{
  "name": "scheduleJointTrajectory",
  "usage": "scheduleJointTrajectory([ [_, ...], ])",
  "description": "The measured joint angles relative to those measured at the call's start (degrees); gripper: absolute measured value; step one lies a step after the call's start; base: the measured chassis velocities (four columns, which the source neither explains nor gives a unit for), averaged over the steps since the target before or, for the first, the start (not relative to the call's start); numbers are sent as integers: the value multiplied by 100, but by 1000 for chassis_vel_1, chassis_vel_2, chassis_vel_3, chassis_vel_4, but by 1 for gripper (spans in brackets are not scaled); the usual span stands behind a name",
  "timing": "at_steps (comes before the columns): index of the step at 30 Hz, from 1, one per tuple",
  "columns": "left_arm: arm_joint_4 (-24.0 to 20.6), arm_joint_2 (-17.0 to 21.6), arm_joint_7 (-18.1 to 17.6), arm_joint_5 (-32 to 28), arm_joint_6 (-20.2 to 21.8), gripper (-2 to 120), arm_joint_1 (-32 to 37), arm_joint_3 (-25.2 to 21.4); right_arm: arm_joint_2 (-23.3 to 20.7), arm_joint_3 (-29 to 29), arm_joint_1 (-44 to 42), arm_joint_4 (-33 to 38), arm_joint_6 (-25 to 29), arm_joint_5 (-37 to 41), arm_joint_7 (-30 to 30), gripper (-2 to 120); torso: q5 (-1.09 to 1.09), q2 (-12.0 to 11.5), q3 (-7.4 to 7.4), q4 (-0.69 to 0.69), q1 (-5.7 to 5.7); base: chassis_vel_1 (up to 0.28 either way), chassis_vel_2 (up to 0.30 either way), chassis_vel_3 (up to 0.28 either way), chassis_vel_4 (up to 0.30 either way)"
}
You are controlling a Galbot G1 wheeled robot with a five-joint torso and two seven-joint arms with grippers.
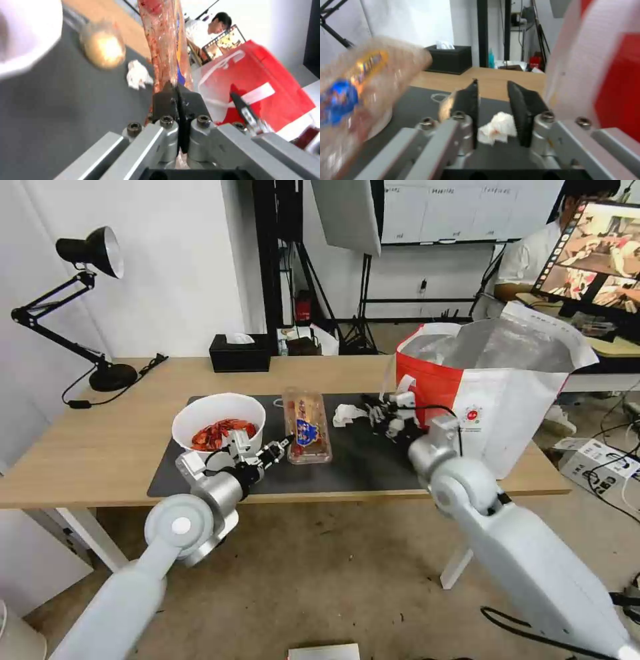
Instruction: Pick up the trash from the table and place it into the takeout bag.
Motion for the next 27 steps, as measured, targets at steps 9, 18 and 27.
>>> scheduleJointTrajectory([
  [9, -75, 447, 206, 263, -200, 0, -527, -13, -64, 602, -1405, 795, 274, -368, -131, 58, 0, 0, 0, 0, -1, 0, 0, 0, 0],
  [18, 187, 679, 358, 325, -385, 0, -2124, 685, 35, 1465, -2786, 1459, 856, -1001, -225, 91, -2, 0, 0, -1, 0, 0, 0, 0, 0],
  [27, 733, 269, 351, 412, -454, 0, -3712, 1672, 497, 2024, -4087, 1648, 1611, -1827, -218, 100, -1, -1, 1, -1, 0, 0, 0, 0, 0],
])
